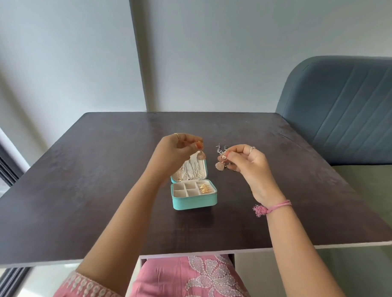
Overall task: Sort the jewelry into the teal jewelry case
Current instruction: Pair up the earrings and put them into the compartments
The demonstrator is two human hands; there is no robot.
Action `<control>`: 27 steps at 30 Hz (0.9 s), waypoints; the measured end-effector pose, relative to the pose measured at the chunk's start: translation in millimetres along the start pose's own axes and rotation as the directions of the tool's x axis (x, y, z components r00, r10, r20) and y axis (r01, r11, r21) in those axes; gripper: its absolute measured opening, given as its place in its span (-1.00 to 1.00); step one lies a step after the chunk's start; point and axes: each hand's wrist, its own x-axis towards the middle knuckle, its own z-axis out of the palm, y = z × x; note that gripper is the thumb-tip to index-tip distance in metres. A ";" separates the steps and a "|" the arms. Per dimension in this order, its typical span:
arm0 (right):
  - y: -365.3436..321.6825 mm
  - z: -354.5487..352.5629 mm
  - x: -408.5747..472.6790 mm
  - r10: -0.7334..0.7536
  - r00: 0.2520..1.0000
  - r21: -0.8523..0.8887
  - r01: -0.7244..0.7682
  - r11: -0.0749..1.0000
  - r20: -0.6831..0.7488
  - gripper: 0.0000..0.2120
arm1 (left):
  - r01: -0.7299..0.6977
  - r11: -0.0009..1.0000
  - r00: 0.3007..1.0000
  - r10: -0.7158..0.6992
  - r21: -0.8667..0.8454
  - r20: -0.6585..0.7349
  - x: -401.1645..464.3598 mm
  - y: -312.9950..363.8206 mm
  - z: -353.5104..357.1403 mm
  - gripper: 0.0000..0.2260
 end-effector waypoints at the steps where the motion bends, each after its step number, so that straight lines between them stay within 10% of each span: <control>1: -2.3 4.9 -1.7 0.008 1.000 0.061 -0.008 0.998 0.005 -0.91 | 0.005 1.000 1.000 -0.005 -0.030 -0.005 -4.2 0.2 -4.6 -0.93; 15: -3.7 57.3 -24.8 0.131 0.983 0.391 -0.172 0.904 0.129 -0.89 | 0.179 0.930 0.981 -0.193 -0.322 -0.012 -39.7 -30.8 -31.7 -0.82; 27: 26.2 53.3 -44.3 0.159 0.981 0.383 -0.191 0.904 0.113 -0.87 | 0.285 0.947 0.958 -0.288 -0.145 0.000 -62.0 -58.9 -26.6 -0.83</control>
